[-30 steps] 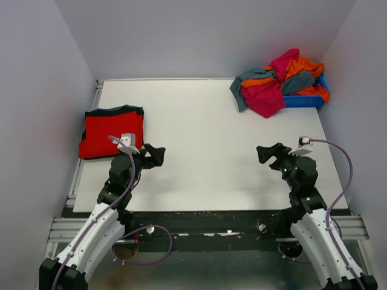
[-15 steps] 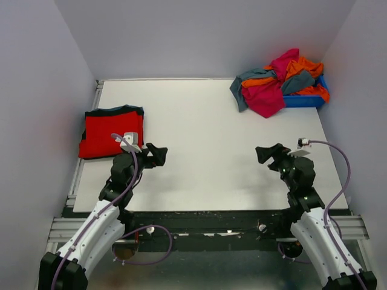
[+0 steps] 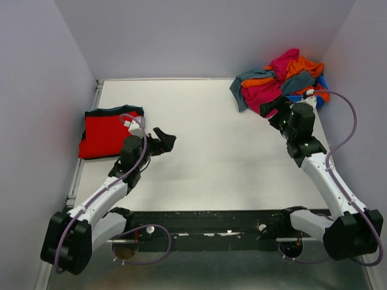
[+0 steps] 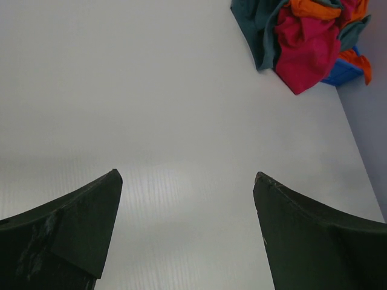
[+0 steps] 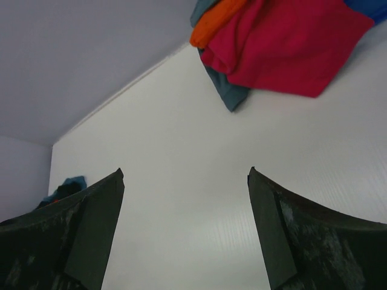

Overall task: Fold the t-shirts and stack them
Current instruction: Grab crumpled tshirt from bin with the right arm

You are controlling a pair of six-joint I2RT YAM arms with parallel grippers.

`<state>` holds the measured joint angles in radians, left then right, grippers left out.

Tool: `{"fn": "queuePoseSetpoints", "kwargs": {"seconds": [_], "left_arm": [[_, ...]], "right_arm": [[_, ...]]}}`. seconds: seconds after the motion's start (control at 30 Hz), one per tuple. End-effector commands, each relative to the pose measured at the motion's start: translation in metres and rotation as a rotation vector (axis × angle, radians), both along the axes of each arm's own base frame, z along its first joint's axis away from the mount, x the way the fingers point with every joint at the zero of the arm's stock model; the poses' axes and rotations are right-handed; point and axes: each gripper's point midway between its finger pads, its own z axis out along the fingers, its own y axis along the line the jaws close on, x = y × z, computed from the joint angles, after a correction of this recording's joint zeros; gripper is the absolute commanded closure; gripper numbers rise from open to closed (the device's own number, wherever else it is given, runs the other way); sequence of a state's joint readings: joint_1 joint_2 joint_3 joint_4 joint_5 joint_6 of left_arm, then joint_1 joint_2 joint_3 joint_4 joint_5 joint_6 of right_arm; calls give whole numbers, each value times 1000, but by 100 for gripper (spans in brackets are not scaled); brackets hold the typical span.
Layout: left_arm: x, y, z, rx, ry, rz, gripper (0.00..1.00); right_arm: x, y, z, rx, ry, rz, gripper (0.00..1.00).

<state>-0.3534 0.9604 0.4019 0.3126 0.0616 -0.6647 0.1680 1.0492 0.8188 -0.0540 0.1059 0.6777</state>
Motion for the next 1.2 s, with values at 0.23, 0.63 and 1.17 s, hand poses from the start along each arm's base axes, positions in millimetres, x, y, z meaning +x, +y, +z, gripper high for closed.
{"fn": "queuePoseSetpoints", "kwargs": {"seconds": [0.23,0.63,1.17], "left_arm": [[24,-19,20,10,-107,-55,3],[25,-36,4,-10,-67,-138,2],[25,-49,1,-32,-55,-194,2]], "right_arm": [[98,-37,32,-8,43,-168,12],[175,-94,-29,36,166,-324,25],[238,-118,-100,-60,268,-370,39]]}}
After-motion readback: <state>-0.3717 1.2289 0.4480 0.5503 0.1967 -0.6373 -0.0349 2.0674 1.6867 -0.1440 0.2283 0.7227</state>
